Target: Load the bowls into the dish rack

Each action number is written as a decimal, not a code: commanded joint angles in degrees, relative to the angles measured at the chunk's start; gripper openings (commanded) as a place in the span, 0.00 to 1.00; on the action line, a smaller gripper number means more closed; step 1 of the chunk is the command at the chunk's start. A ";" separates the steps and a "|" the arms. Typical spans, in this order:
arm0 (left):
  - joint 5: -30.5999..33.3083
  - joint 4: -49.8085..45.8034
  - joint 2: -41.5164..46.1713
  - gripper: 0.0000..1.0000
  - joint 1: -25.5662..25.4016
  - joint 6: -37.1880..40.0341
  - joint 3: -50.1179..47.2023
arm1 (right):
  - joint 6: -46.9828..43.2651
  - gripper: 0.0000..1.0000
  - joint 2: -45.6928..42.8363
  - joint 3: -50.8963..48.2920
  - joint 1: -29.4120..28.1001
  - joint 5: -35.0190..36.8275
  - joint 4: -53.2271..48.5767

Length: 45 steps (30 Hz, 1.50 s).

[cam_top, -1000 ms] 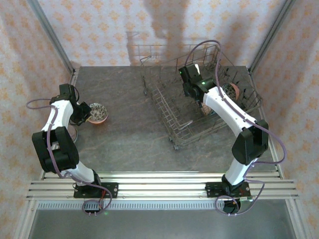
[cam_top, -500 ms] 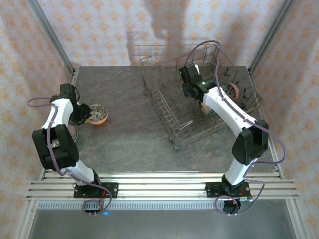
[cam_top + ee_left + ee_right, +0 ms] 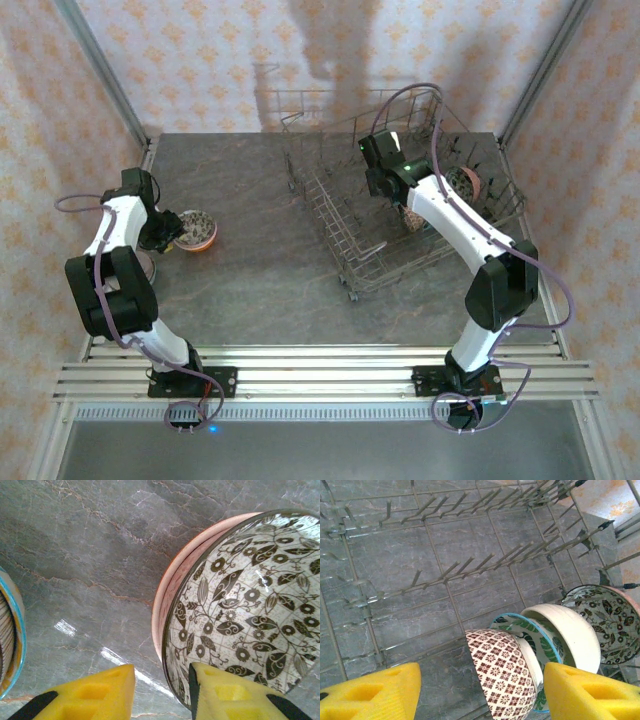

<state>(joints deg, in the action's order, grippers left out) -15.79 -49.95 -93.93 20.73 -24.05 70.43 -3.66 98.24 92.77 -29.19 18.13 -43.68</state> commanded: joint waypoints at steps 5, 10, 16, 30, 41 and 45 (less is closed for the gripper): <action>1.13 -0.76 -2.88 0.39 -0.81 -0.08 1.54 | 1.63 0.65 -1.20 -1.09 -0.01 -0.29 -0.33; 0.78 -0.84 -4.50 0.32 -1.66 -0.03 2.99 | 2.32 0.65 -1.72 -1.85 0.08 -0.09 -0.26; 0.63 -1.41 -4.95 0.16 -2.06 0.41 4.02 | 2.95 0.65 -2.47 -3.02 -0.03 0.44 -0.18; -1.36 -1.11 -2.07 0.00 -2.09 1.21 2.85 | 3.32 0.65 -2.26 -2.42 0.00 0.17 -0.13; -5.62 -0.04 4.07 0.00 -2.14 0.77 3.28 | 2.58 0.65 -1.91 0.07 0.01 -0.81 -0.82; -8.18 1.97 6.95 0.00 -2.79 -0.12 2.70 | 2.45 0.65 -1.19 2.57 0.01 -1.94 -1.90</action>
<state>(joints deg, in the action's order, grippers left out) -20.71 -50.19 -90.28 18.94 -23.88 73.08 -1.17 98.19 91.98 -29.19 16.91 -44.05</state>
